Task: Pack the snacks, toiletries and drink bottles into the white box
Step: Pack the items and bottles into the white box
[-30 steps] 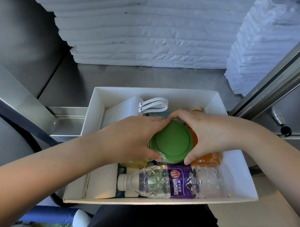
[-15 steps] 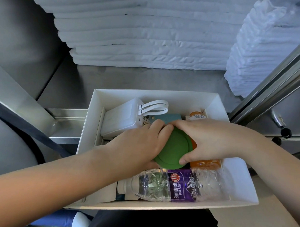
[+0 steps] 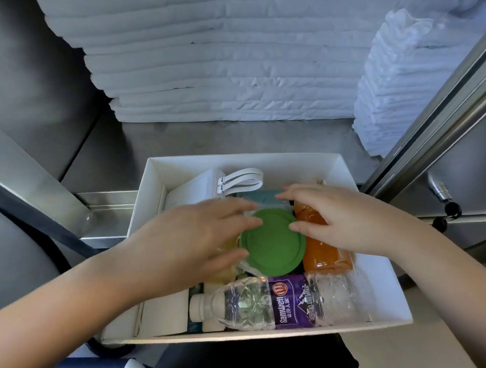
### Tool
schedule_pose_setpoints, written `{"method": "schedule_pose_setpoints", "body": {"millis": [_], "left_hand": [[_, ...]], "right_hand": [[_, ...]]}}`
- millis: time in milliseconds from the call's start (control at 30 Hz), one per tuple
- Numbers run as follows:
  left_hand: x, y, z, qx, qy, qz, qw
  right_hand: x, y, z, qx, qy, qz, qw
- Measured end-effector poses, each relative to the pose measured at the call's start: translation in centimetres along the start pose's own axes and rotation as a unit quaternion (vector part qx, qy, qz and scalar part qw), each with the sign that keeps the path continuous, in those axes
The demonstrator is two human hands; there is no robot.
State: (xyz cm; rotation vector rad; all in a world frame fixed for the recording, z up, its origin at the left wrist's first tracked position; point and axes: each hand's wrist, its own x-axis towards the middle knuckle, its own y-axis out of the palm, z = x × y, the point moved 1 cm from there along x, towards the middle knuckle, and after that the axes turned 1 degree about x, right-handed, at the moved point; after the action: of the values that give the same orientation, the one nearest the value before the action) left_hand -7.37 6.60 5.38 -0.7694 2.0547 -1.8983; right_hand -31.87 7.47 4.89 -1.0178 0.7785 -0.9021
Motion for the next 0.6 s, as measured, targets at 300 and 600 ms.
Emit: {"method": "schedule_pose_setpoints", "body": {"millis": [300,600], "left_hand": [[0.5,1.2,4.5,0.118,-0.221,0.072,0.966],[1.1,1.6,5.5,0.127,-0.216,0.092,0.964]], "right_hand": [[-1.5,0.7,-1.4,-0.12,0.083,-0.122,0.982],[-0.6,0.7,-2.3,-0.129,0.098,-0.092,0.982]]}}
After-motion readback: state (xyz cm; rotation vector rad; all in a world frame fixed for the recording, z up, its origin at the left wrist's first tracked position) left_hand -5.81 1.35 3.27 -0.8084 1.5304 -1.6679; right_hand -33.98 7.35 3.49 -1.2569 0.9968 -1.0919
